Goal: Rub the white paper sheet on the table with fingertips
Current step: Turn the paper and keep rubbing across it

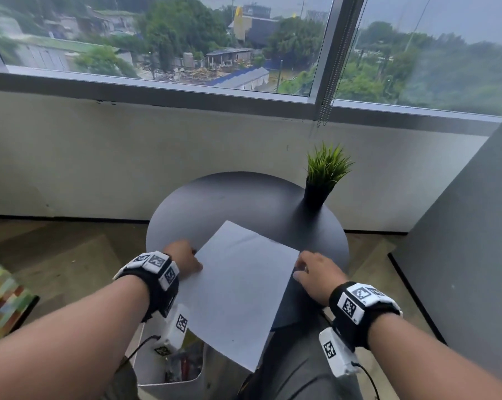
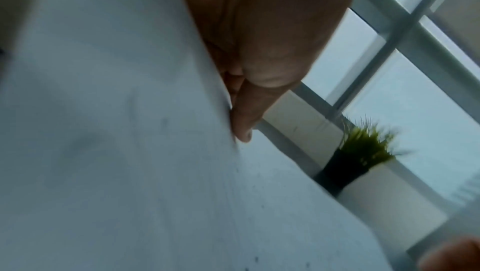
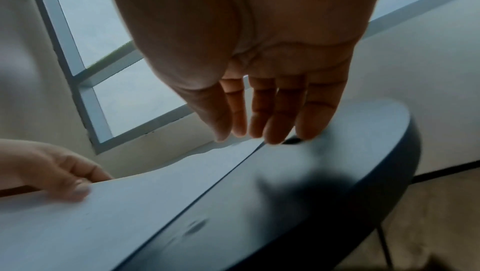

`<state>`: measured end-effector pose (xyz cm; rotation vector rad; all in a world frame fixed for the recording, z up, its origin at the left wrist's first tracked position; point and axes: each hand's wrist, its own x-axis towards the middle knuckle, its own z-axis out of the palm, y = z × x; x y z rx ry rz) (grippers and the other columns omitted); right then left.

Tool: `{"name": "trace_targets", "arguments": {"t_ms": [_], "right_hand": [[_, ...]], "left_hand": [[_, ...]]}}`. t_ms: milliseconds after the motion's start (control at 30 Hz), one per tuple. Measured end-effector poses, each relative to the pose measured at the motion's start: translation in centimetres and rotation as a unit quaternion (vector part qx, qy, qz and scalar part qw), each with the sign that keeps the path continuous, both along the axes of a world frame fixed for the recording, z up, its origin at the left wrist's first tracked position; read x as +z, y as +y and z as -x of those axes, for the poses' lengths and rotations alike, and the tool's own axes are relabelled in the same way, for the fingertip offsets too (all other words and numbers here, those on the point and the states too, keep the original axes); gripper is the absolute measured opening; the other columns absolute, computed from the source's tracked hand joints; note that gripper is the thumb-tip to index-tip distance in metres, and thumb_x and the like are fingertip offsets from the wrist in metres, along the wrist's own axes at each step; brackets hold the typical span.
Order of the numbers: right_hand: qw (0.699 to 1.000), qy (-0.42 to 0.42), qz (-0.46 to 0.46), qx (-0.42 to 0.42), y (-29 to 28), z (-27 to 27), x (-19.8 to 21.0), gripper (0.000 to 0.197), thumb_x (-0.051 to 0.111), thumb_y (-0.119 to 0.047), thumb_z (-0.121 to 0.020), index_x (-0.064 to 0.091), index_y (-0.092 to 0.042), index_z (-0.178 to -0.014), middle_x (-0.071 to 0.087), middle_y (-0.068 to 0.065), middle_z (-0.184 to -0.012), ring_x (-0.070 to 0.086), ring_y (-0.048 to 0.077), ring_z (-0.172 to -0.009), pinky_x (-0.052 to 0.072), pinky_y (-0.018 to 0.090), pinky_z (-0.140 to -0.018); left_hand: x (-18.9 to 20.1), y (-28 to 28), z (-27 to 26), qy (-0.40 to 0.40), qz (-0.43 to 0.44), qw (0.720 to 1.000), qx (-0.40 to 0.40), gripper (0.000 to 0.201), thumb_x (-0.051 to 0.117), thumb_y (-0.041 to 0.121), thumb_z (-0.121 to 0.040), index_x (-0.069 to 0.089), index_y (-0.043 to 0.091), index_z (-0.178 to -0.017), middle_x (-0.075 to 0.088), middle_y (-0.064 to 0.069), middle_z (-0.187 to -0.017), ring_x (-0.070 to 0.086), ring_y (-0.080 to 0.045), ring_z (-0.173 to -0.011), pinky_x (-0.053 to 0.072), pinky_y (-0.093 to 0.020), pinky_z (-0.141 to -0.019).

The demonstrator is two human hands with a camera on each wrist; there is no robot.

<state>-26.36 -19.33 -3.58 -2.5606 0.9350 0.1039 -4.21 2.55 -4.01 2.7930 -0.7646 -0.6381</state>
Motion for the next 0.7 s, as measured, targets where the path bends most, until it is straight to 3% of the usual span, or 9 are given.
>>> {"name": "trace_targets", "arguments": {"t_ms": [100,167,233,333,400,467,533,600,700], "right_hand": [[0.997,0.009,-0.071,0.024,2.5,-0.6,-0.3,0.016,0.06,-0.033,-0.086,0.061,-0.021,-0.097,0.064,0.0,-0.102,0.056,0.019,-0.099,0.047,0.031,-0.087],[0.995,-0.001,-0.096,-0.001,2.9,-1.3,-0.8,0.021,0.063,-0.036,-0.085,0.061,-0.018,-0.096,0.064,0.0,-0.099,0.058,0.019,-0.095,0.049,0.034,-0.088],[0.99,-0.025,-0.13,-0.053,2.6,-1.9,-0.8,0.025,0.065,-0.041,-0.083,0.058,-0.021,-0.096,0.064,0.0,-0.093,0.06,0.02,-0.085,0.053,0.038,-0.085],[0.949,-0.121,-0.265,-0.118,1.8,-2.6,0.8,0.026,0.063,-0.044,-0.087,0.049,-0.028,-0.103,0.063,0.003,-0.096,0.06,0.02,-0.072,0.053,0.034,-0.059],[0.893,-0.201,-0.375,-0.145,1.1,-3.2,2.4,0.018,0.064,-0.039,-0.09,0.055,-0.026,-0.099,0.057,0.003,-0.091,0.05,0.015,-0.059,0.04,0.023,-0.045],[0.86,-0.262,-0.416,-0.138,0.6,-3.8,4.4,0.014,0.064,-0.032,-0.091,0.062,-0.019,-0.097,0.053,0.006,-0.084,0.042,0.012,-0.051,0.028,0.019,-0.042],[0.862,-0.295,-0.4,-0.104,0.6,-4.6,6.4,0.007,0.066,-0.024,-0.09,0.064,-0.019,-0.085,0.047,0.01,-0.078,0.036,0.012,-0.049,0.024,0.019,-0.042],[0.887,-0.309,-0.339,-0.051,0.9,-5.1,8.4,0.008,0.066,-0.014,-0.089,0.066,-0.016,-0.081,0.048,0.011,-0.073,0.04,0.015,-0.051,0.027,0.02,-0.041],[0.897,-0.34,-0.282,0.029,1.6,-5.5,10.3,0.01,0.066,-0.009,-0.089,0.07,-0.016,-0.083,0.068,-0.001,-0.07,0.059,0.01,-0.058,0.043,0.019,-0.051]], "left_hand": [[0.3,1.0,-0.5,0.007,0.066,0.998,0.022,0.009,0.068,0.026,-0.09,0.065,0.019,-0.085,0.07,-0.007,-0.104,0.064,-0.027,-0.102,0.038,-0.026,-0.069],[0.6,1.5,-0.9,0.013,0.159,0.986,0.052,0.02,0.068,0.023,-0.088,0.059,0.022,-0.07,0.066,-0.004,-0.085,0.064,-0.028,-0.09,0.036,-0.027,-0.063],[1.2,2.2,-1.1,0.028,0.265,0.961,0.068,0.021,0.068,0.026,-0.085,0.058,0.021,-0.067,0.056,0.001,-0.066,0.056,-0.029,-0.071,0.034,-0.029,-0.057],[2.4,2.9,-1.1,0.128,0.454,0.88,0.054,0.018,0.069,0.042,-0.074,0.06,0.027,-0.071,0.052,0.005,-0.058,0.041,-0.019,-0.054,0.033,-0.029,-0.053],[3.1,3.0,-1.1,0.192,0.54,0.818,0.058,0.026,0.074,0.047,-0.068,0.061,0.026,-0.075,0.051,-0.007,-0.065,0.041,-0.019,-0.061,0.035,-0.03,-0.058],[3.8,3.1,-1.3,0.212,0.574,0.79,0.052,0.033,0.074,0.046,-0.064,0.064,0.02,-0.081,0.049,-0.009,-0.066,0.04,-0.02,-0.061,0.035,-0.029,-0.058],[4.6,3.0,-1.4,0.195,0.577,0.792,0.043,0.02,0.072,0.039,-0.066,0.069,0.026,-0.08,0.051,0.001,-0.061,0.041,-0.014,-0.056,0.035,-0.026,-0.054],[5.1,2.9,-1.6,0.15,0.561,0.813,0.042,0.007,0.073,0.021,-0.08,0.07,0.027,-0.081,0.055,0.003,-0.062,0.046,-0.014,-0.058,0.039,-0.027,-0.057],[5.5,2.8,-1.9,0.104,0.564,0.818,0.043,0.023,0.063,0.005,-0.095,0.07,0.026,-0.089,0.063,0.007,-0.064,0.053,-0.01,-0.06,0.045,-0.022,-0.058]]}}
